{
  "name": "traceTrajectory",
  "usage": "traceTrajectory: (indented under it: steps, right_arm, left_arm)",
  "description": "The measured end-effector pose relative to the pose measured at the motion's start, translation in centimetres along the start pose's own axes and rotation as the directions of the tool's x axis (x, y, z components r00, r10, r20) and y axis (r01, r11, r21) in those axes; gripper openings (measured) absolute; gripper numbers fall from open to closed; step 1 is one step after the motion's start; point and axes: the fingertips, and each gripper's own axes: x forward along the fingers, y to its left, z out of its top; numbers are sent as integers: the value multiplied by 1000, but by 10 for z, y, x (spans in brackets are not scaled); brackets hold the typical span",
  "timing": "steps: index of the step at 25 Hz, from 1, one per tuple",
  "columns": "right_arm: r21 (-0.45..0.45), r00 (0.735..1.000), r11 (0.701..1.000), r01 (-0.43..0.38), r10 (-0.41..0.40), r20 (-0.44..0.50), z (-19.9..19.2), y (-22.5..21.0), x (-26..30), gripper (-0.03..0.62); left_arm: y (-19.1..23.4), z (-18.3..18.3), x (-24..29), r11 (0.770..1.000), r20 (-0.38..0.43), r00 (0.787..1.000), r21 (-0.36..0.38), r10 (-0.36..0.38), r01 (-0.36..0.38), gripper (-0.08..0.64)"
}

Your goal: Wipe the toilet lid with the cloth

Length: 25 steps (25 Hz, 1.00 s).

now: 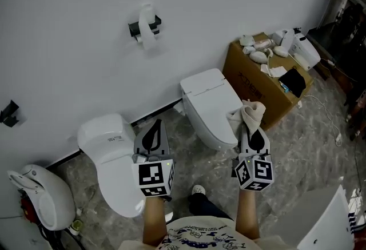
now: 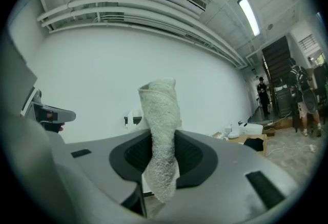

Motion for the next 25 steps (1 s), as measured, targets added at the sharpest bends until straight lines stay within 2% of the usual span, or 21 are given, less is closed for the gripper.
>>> traceTrajectory:
  steps: [9,25]
  right_arm:
    - [13,999,999,-46,46,-4,4,-50,96,98]
    - [23,999,1000,13,-12,-36,-17,-103,192,98]
  left_arm:
    - [-21,10,99,999,-4,999,9,37,-37,3]
    - [-31,-6,225,1000,-30,999,2,-19,19,3]
